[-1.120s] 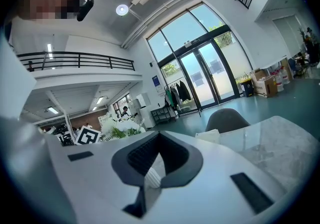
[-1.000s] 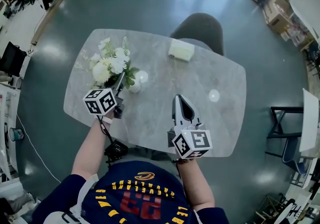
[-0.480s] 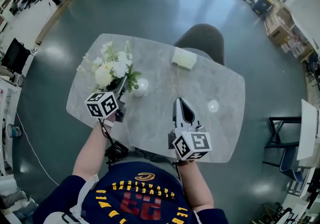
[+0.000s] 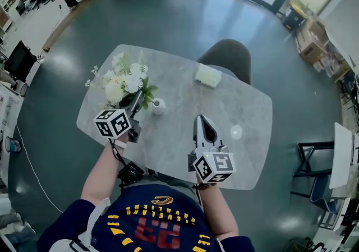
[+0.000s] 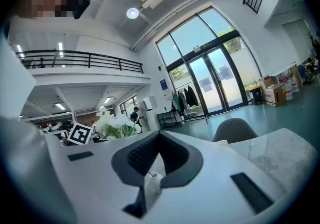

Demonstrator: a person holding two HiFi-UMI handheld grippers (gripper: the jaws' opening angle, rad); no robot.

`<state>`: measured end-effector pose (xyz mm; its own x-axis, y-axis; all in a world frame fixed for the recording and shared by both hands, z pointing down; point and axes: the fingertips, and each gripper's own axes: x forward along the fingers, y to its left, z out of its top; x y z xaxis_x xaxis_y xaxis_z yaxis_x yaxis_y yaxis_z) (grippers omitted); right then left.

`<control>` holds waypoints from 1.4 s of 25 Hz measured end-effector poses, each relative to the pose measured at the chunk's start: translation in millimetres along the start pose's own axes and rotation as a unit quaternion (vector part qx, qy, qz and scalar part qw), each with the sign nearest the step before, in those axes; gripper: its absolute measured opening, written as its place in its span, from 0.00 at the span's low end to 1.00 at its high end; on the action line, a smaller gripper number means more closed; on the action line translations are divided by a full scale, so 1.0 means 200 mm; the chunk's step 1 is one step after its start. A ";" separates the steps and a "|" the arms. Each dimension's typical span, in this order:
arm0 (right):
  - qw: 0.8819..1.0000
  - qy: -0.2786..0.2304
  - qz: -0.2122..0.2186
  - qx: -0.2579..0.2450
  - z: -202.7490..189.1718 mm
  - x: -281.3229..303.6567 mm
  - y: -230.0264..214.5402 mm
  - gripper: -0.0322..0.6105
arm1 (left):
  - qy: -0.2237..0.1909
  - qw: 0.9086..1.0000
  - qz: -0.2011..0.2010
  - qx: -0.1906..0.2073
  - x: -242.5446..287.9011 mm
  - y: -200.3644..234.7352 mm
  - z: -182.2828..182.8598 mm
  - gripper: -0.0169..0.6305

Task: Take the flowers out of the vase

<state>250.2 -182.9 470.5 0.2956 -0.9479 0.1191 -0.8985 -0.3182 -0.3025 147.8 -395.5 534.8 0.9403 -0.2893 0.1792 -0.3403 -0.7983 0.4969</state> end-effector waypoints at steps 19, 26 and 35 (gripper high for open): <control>0.999 -0.007 0.037 -0.022 0.10 0.06 0.13 0.06 | -0.066 0.997 -0.016 -0.032 -0.21 -0.09 0.25 0.14; 0.998 -0.007 0.055 -0.026 0.10 0.08 0.15 0.06 | -0.085 0.996 -0.011 -0.035 -0.28 -0.10 0.29 0.14; 0.996 -0.016 0.073 -0.046 0.11 0.13 0.22 0.06 | -0.098 0.995 -0.005 -0.033 -0.33 -0.06 0.34 0.14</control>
<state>226.5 -222.5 440.2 0.1677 -0.9846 0.0498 -0.9582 -0.1747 -0.2267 89.9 -402.8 459.9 0.9230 -0.3848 0.0090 -0.3250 -0.7667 0.5537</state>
